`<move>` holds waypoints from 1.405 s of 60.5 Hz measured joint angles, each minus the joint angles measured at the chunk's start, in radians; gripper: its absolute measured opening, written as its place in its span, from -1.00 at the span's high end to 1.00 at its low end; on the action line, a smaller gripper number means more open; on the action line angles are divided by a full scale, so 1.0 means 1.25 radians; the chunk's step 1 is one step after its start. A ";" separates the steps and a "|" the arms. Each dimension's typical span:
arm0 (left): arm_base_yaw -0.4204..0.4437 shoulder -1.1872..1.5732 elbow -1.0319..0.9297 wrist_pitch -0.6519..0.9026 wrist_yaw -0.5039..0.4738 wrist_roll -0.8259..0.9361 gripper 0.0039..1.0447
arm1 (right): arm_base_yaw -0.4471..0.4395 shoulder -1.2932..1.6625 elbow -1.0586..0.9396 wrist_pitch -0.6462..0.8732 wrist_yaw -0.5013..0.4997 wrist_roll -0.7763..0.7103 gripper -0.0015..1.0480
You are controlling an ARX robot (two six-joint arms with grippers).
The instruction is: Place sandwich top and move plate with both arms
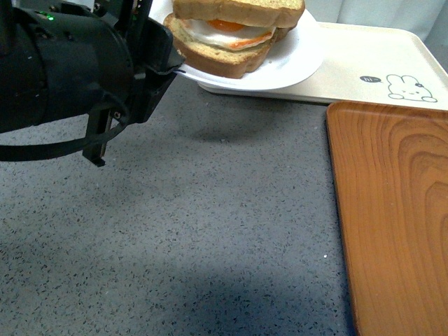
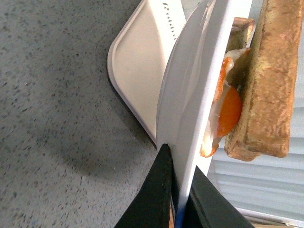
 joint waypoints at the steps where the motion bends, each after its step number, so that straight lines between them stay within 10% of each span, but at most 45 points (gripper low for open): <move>1: -0.001 0.009 0.009 0.000 -0.001 0.005 0.93 | 0.000 0.000 0.000 0.000 0.000 0.000 -0.83; 85: -0.041 0.265 0.386 -0.272 -0.060 0.118 0.93 | 0.000 0.000 0.000 0.000 0.000 0.000 -0.83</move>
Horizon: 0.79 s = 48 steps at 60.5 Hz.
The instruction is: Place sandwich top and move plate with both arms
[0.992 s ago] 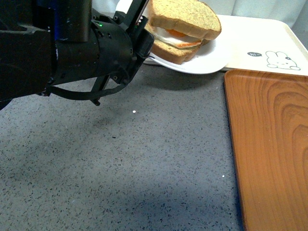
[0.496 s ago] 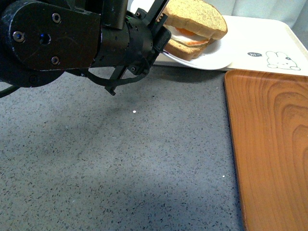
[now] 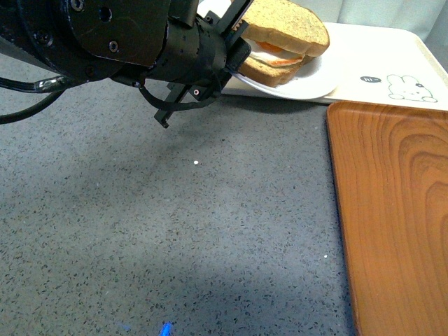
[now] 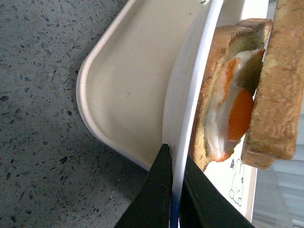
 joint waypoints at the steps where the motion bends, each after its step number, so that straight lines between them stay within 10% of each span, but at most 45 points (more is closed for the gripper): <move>1: 0.000 0.003 0.004 -0.002 0.000 0.000 0.93 | 0.000 0.000 0.000 0.000 0.000 0.000 -0.83; 20: 0.000 0.020 0.044 -0.039 0.001 0.007 0.91 | 0.000 0.000 0.000 0.000 0.000 0.000 -0.83; 48: 0.013 -0.014 -0.017 -0.051 -0.010 0.096 -0.49 | 0.000 0.000 0.000 0.000 0.000 0.000 -0.83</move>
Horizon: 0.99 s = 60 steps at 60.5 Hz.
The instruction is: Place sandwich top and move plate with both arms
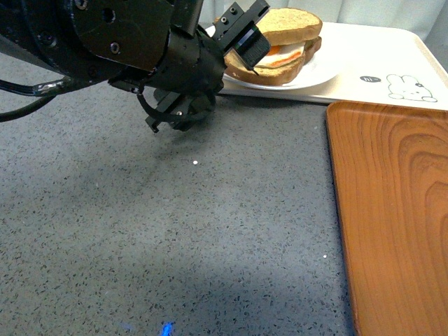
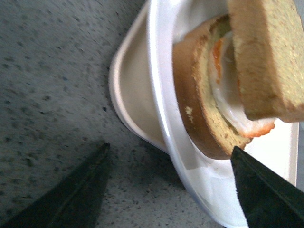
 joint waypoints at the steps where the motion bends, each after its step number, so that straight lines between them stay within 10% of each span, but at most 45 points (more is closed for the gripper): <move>1: 0.003 -0.004 -0.005 0.000 -0.005 0.003 -0.56 | 0.000 0.000 0.000 0.000 0.000 0.000 -0.83; 7: 0.031 -0.046 -0.040 0.000 -0.028 0.029 -0.91 | 0.000 0.000 0.000 0.000 0.000 0.000 -0.83; 21: 0.071 -0.200 -0.166 0.031 -0.021 0.103 -0.88 | 0.000 0.000 0.000 0.000 0.000 0.000 -0.83; 27: 0.084 -0.235 -0.298 0.297 -0.160 0.329 -0.60 | 0.000 0.000 0.000 0.000 0.000 0.000 -0.83; 38: 0.184 -0.458 -0.564 0.524 -0.105 0.660 -0.02 | 0.000 0.000 0.000 0.000 0.000 0.000 -0.83; 47: 0.269 -0.690 -0.714 0.414 -0.026 0.734 0.45 | 0.000 0.000 0.000 0.000 0.000 0.000 -0.83; 54: 0.362 -1.020 -0.804 0.144 0.060 0.754 0.94 | 0.000 0.000 0.000 0.000 0.000 0.000 -0.83; 60: 0.369 -1.361 -0.812 -0.169 0.070 0.761 0.93 | 0.000 0.000 0.000 0.000 0.000 0.000 -0.83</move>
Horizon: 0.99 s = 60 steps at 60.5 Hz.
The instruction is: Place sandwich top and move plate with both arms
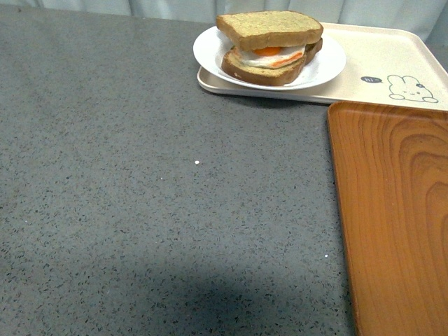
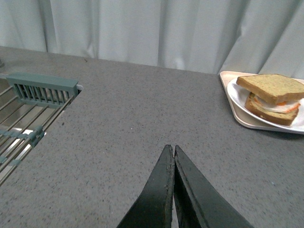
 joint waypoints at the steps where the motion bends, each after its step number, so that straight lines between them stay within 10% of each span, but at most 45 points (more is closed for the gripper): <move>1: 0.000 -0.049 -0.001 -0.045 0.002 0.001 0.93 | 0.000 0.000 0.000 0.000 0.000 0.000 -0.83; 35: 0.001 -0.297 -0.107 -0.127 0.001 0.008 0.92 | 0.000 0.000 0.000 0.000 0.000 0.000 -0.83; 60: 0.001 -0.297 -0.107 -0.127 0.001 0.008 -0.47 | 0.000 0.000 0.000 0.000 0.000 0.000 -0.83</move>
